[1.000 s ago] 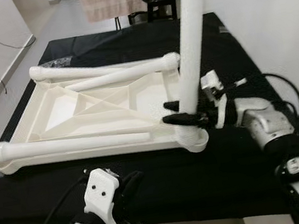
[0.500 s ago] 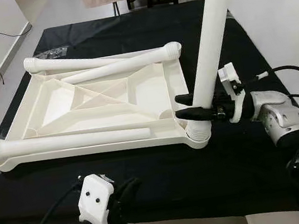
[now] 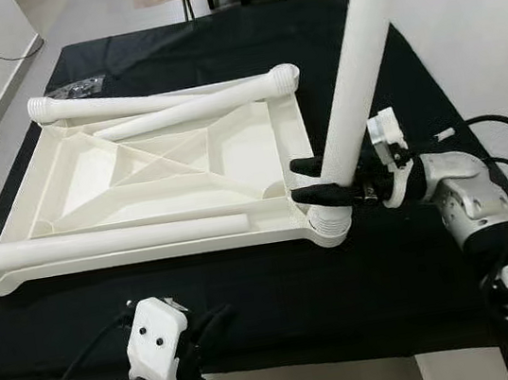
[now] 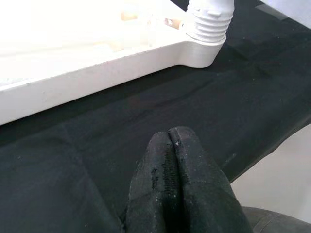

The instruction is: Building children table

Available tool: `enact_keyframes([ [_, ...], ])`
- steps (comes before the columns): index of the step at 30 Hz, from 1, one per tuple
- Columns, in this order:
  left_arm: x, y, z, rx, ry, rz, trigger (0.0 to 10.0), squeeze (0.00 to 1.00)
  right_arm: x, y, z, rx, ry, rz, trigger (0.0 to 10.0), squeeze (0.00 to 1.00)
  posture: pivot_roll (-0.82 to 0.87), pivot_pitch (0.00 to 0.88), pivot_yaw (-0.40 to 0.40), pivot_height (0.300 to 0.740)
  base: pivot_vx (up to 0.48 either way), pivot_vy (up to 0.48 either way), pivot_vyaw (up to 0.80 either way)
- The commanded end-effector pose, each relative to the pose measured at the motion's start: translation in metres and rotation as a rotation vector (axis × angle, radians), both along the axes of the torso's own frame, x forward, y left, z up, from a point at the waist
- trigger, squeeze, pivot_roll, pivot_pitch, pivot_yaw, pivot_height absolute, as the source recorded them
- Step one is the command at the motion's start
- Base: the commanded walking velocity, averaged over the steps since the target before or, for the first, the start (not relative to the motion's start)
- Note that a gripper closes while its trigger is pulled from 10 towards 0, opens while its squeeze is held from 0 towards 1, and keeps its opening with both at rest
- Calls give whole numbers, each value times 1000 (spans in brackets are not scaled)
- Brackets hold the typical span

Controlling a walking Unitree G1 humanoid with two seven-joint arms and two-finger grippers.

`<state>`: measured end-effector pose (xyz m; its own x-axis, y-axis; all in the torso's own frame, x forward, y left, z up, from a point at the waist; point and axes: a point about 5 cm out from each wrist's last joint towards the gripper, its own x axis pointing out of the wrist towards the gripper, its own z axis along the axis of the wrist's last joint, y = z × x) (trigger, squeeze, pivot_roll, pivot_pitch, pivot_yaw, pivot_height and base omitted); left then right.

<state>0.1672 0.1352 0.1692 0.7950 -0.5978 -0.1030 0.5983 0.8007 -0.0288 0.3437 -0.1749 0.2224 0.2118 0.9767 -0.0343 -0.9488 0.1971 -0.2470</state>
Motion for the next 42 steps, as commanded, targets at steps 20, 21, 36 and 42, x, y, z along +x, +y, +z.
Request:
enact_keyframes([
  [20, -6, 4, -1, 11, 40, 2, 10000, 0, -16, 16, -52, -327, 24, 111, 10000, 0, 54, 293, 45, 740, 0, 0, 0],
  [21, -6, 4, -1, 11, 40, 2, 10000, 0, -16, 16, -52, -327, 24, 111, 10000, 0, 54, 293, 45, 740, 0, 0, 0],
  [36, -6, 4, -1, -9, 54, -1, 10000, 0, -3, 16, -57, -7, 272, -100, 10000, 0, 49, 289, 44, 740, 0, 0, 0],
  [42, -6, 4, -1, -10, 55, -2, 10000, 0, -2, 16, -63, 27, 283, -152, 10000, 0, 50, 293, 47, 740, 0, 0, 0],
])
